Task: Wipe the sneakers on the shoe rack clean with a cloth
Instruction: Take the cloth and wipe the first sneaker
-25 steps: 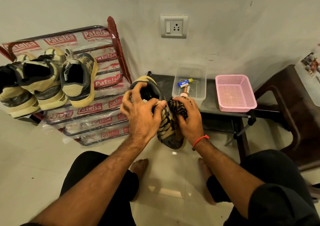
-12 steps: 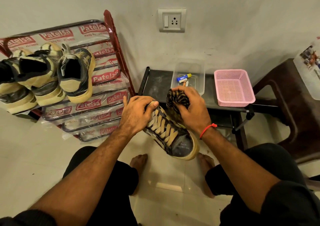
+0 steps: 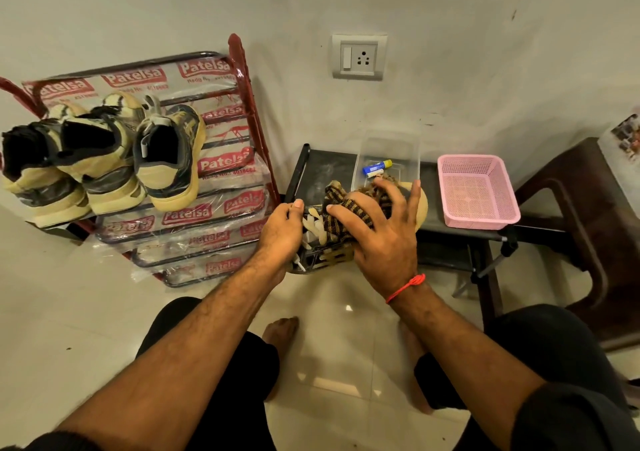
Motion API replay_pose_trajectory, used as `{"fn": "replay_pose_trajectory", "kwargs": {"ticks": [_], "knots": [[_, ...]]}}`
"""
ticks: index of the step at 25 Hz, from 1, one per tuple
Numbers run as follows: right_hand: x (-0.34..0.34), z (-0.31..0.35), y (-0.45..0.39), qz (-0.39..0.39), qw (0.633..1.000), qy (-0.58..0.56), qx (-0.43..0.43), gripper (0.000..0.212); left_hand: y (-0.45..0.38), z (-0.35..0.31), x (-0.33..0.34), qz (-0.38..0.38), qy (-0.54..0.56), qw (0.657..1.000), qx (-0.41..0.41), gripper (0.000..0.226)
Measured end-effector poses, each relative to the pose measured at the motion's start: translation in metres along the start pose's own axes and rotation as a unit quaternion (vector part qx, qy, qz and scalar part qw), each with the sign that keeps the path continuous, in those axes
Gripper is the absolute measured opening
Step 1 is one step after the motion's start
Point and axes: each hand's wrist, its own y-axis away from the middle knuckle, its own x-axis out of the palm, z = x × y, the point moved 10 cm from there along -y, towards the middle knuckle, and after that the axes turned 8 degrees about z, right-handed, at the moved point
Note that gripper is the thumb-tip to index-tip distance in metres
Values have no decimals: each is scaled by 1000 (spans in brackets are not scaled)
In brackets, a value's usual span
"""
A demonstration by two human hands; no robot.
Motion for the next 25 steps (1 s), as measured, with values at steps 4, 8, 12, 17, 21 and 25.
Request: {"fn": "replay_pose_trajectory", "kwargs": {"ticks": [4, 8, 12, 17, 21, 25], "knots": [[13, 24, 14, 21, 996, -15, -83, 28, -2, 8, -2, -1, 28, 999, -42, 43], [15, 12, 4, 29, 994, 40, -101, 35, -3, 8, -2, -8, 46, 998, -40, 41], [7, -59, -12, 37, 996, 31, 76, 43, 0, -1, 12, 9, 62, 998, -27, 34], [12, -20, 5, 44, 999, -9, -6, 48, 3, -4, 11, 24, -16, 999, 20, 46], [-6, -60, -10, -13, 992, -102, 70, 60, 16, -21, 35, 84, -25, 991, 98, 47], [0, -65, -8, 28, 988, -133, 70, 60, 19, -26, 47, 106, 3, 984, 144, 32]]}}
